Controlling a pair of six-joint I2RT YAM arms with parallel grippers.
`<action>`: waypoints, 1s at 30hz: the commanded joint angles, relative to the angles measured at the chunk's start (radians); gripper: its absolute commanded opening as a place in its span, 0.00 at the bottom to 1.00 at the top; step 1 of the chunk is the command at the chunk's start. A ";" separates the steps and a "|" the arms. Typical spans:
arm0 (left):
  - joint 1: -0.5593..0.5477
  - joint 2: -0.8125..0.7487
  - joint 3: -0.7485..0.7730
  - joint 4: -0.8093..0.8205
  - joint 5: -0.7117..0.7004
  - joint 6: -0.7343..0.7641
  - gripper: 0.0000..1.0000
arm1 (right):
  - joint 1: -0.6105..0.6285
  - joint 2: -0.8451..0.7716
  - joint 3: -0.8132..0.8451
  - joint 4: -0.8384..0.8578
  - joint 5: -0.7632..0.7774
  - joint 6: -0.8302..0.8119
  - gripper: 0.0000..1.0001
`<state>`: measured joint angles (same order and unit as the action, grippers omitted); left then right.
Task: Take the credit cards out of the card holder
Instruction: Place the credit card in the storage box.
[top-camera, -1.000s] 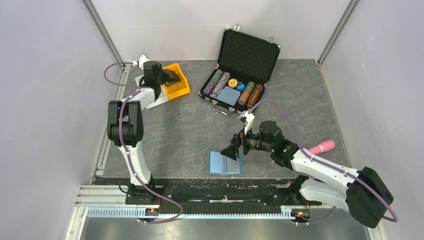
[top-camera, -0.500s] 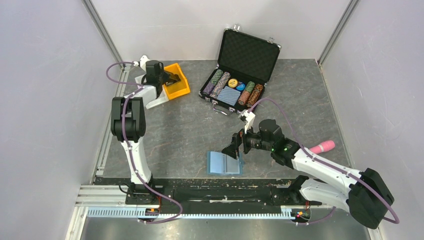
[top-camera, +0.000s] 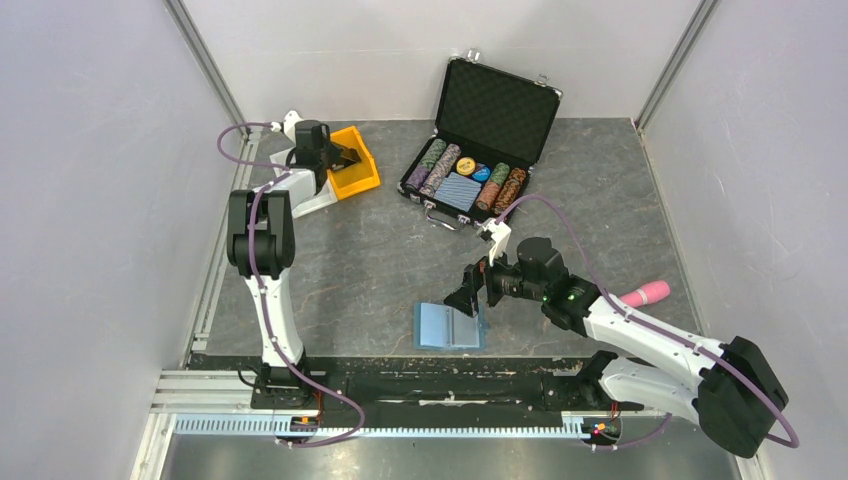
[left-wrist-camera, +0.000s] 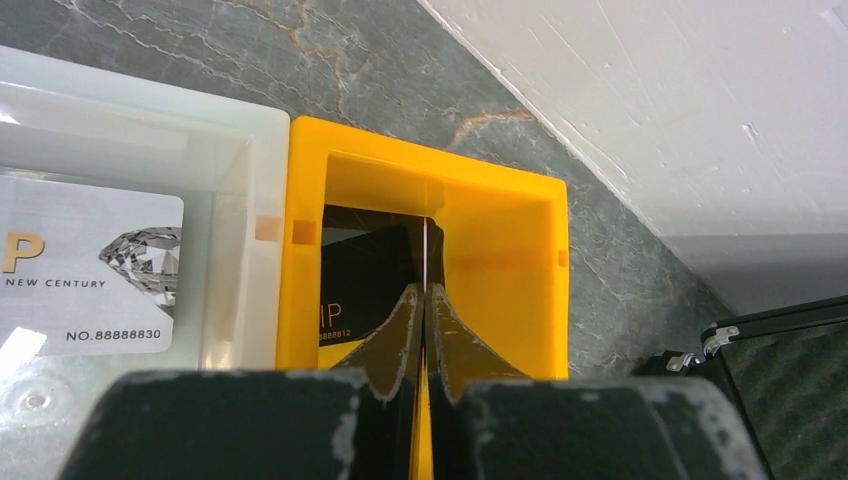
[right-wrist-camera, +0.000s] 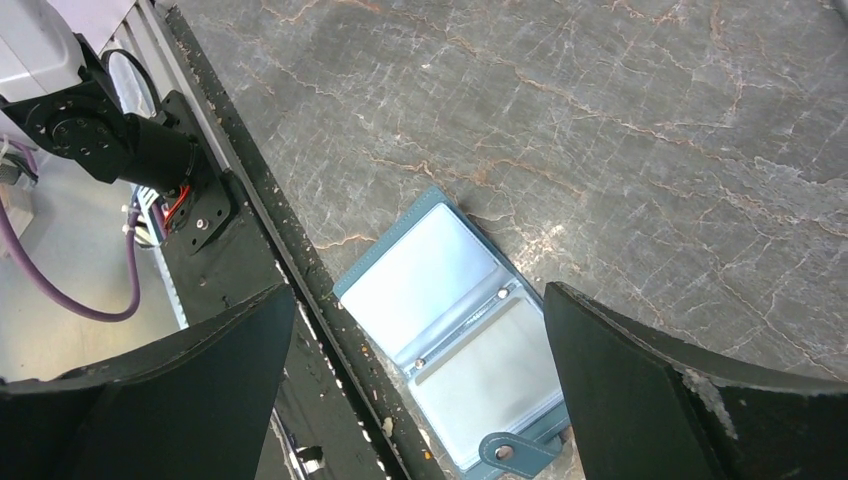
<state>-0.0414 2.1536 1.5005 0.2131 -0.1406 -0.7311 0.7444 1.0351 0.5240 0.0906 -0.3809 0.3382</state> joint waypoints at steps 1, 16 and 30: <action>-0.004 0.018 0.049 0.015 -0.029 0.043 0.08 | 0.005 0.000 0.047 -0.006 0.044 -0.020 0.98; -0.012 0.043 0.092 -0.024 -0.015 0.062 0.20 | 0.004 -0.003 0.046 -0.014 0.062 -0.026 0.98; -0.019 0.030 0.148 -0.075 -0.026 0.081 0.45 | 0.004 -0.010 0.042 -0.019 0.069 -0.029 0.98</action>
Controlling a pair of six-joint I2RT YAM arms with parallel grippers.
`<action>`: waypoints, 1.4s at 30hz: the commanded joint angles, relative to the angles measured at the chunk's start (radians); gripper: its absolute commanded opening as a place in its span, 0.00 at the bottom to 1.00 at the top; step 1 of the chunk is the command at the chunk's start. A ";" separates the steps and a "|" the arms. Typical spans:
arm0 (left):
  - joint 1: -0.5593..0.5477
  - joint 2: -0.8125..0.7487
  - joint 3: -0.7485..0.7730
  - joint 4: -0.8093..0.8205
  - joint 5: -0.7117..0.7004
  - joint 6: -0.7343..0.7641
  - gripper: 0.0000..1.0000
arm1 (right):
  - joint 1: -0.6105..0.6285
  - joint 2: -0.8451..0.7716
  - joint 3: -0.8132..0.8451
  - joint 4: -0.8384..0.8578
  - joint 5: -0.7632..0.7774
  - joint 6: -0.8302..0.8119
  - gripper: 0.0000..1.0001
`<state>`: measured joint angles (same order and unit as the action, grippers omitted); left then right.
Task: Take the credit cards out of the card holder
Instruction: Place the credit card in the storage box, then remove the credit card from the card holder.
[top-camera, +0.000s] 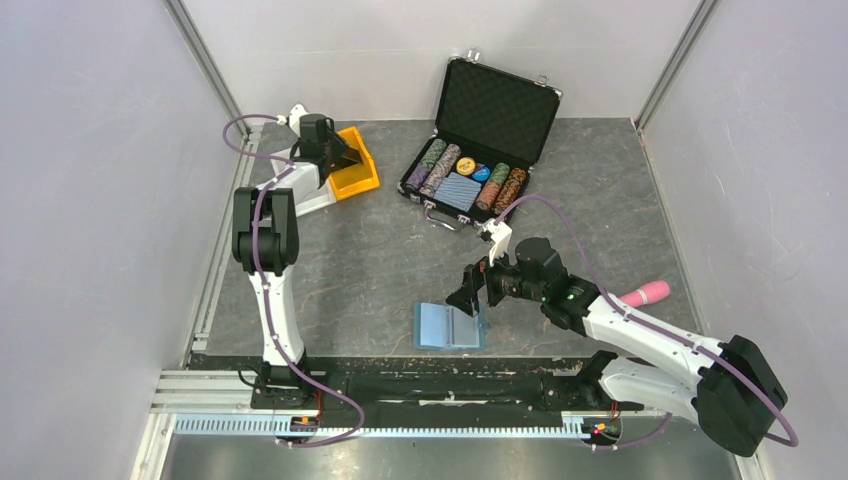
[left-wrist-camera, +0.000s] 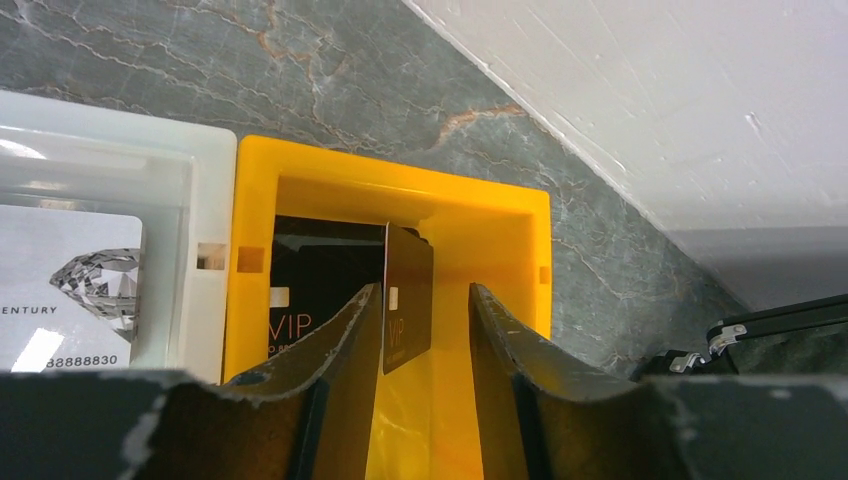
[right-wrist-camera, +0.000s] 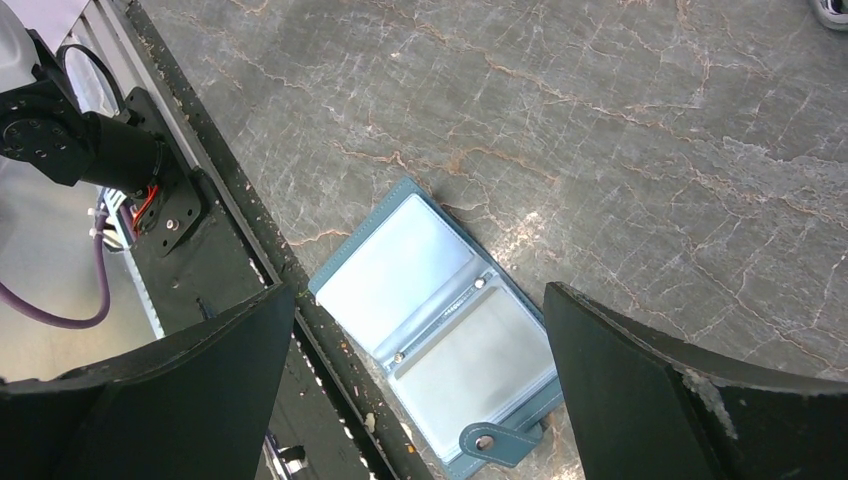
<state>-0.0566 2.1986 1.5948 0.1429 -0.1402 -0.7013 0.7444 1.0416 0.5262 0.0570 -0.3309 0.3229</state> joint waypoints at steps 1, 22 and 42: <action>-0.005 -0.019 0.058 -0.010 -0.028 0.052 0.46 | 0.004 -0.017 0.040 0.015 0.020 -0.013 0.98; -0.005 -0.377 -0.054 -0.420 0.164 0.030 0.54 | 0.002 0.006 0.109 -0.187 0.117 0.035 0.98; -0.446 -0.929 -0.687 -0.559 0.576 0.135 0.46 | 0.004 0.015 -0.092 -0.065 0.022 0.268 0.63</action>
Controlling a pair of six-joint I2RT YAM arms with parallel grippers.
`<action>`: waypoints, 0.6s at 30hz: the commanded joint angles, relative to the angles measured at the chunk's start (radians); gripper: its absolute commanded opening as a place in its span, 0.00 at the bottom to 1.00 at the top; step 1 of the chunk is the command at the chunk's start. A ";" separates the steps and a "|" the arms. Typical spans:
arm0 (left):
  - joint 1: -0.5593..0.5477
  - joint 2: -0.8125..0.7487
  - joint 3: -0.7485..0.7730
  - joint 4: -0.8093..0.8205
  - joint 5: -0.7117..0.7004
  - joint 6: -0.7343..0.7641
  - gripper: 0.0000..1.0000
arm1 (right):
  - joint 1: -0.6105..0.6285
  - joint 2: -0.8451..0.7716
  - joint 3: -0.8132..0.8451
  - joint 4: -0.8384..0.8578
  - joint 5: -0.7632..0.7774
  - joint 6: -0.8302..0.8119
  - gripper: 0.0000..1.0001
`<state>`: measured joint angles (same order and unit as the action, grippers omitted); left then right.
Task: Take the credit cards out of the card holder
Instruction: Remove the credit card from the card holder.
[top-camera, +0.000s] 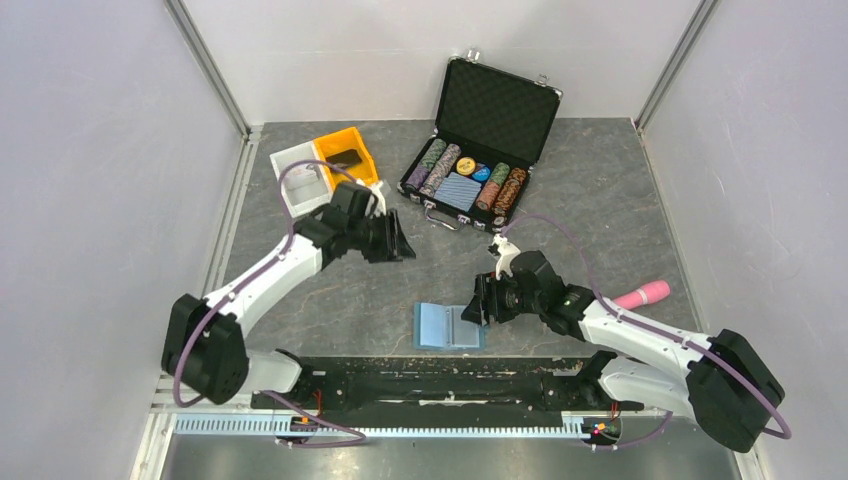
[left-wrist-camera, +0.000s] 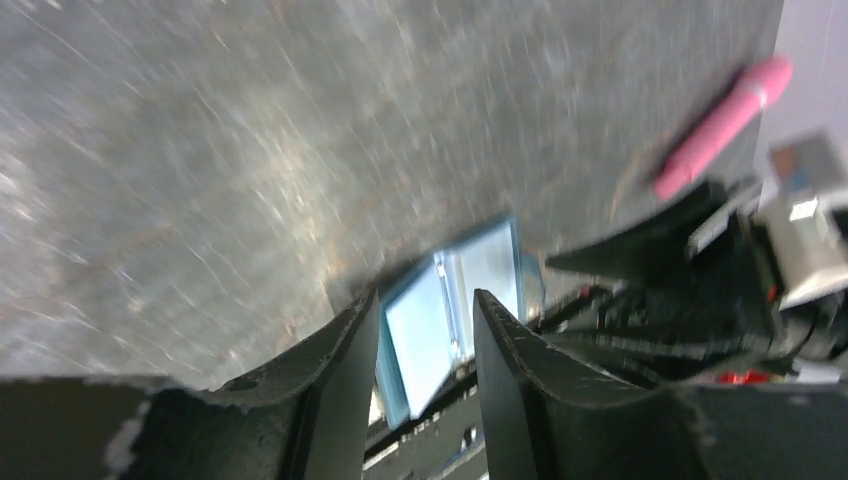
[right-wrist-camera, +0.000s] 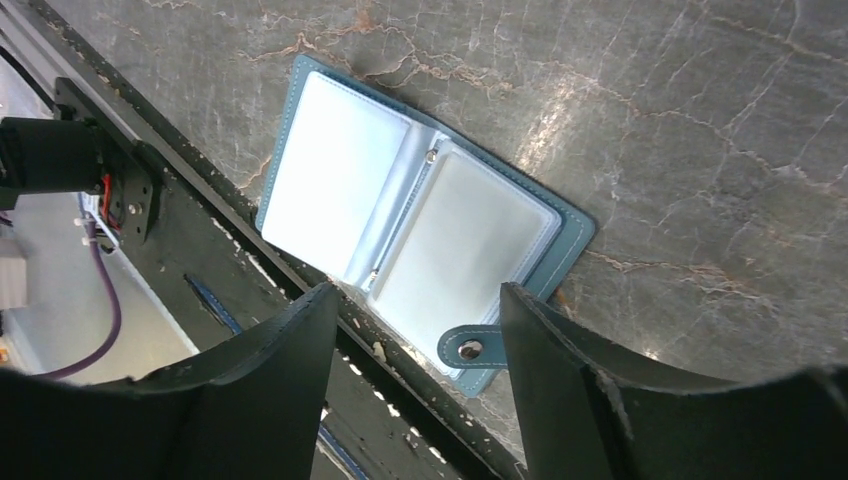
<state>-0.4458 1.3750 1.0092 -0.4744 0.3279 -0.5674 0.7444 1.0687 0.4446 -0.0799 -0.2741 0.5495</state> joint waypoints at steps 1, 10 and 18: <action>-0.070 -0.128 -0.138 0.082 0.136 -0.018 0.46 | 0.004 -0.011 -0.010 0.072 -0.038 0.042 0.62; -0.196 -0.158 -0.381 0.341 0.263 -0.155 0.36 | 0.004 0.020 -0.075 0.153 -0.106 0.085 0.48; -0.232 -0.100 -0.510 0.454 0.210 -0.194 0.31 | 0.004 0.036 -0.096 0.068 -0.008 0.054 0.47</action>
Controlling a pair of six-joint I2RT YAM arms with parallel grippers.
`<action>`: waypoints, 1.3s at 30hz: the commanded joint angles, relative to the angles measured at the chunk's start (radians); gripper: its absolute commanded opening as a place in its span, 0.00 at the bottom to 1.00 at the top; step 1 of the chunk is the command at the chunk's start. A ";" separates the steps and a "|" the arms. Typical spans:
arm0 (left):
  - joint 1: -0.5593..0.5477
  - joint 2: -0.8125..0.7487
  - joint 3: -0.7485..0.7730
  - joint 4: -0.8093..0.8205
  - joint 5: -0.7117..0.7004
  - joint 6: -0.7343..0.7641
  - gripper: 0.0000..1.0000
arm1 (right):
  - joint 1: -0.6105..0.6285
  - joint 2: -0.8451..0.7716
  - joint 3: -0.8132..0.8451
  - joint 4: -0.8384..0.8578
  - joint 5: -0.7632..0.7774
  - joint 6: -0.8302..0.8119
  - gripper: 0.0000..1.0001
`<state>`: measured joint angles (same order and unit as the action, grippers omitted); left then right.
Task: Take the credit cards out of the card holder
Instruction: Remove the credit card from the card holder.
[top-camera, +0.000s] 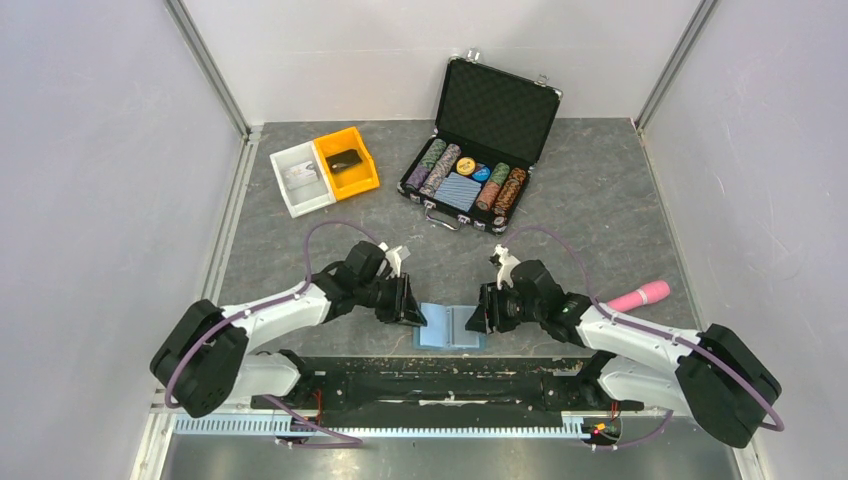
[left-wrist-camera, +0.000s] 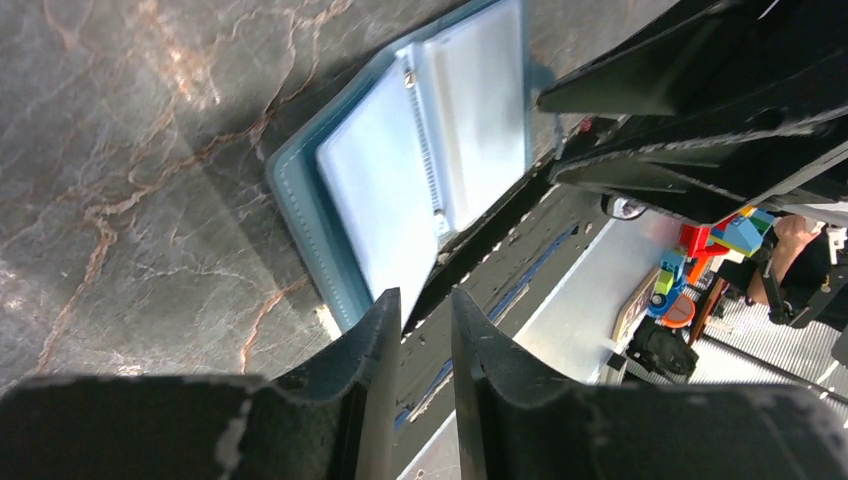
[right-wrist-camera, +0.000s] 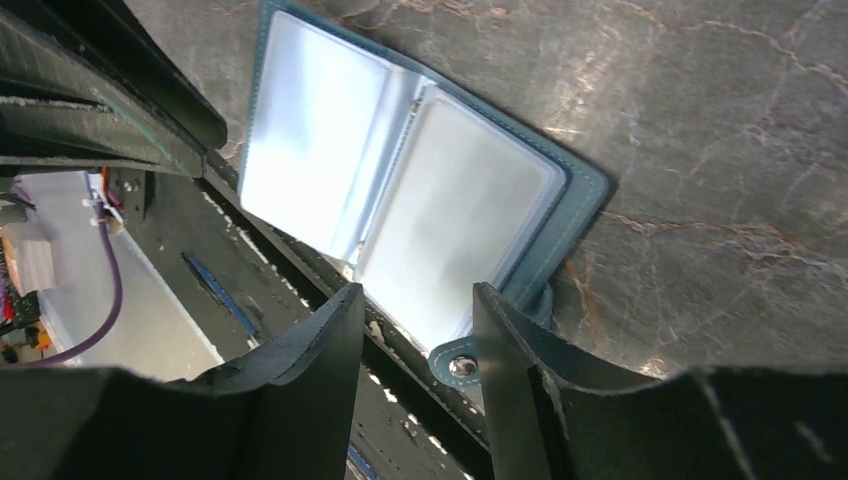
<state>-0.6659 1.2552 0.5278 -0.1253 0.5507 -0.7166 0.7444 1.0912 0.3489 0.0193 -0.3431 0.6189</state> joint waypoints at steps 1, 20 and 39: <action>-0.014 0.031 -0.036 0.105 -0.015 -0.043 0.31 | 0.004 0.020 0.001 -0.057 0.074 -0.020 0.46; -0.041 0.089 -0.104 0.157 -0.069 -0.037 0.25 | 0.004 0.053 -0.020 0.040 0.063 0.036 0.44; -0.070 0.096 -0.105 0.182 -0.067 -0.074 0.27 | 0.004 0.058 -0.030 0.228 -0.036 0.187 0.45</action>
<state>-0.7238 1.3502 0.4248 0.0105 0.4904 -0.7509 0.7444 1.1458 0.3210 0.1524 -0.3401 0.7601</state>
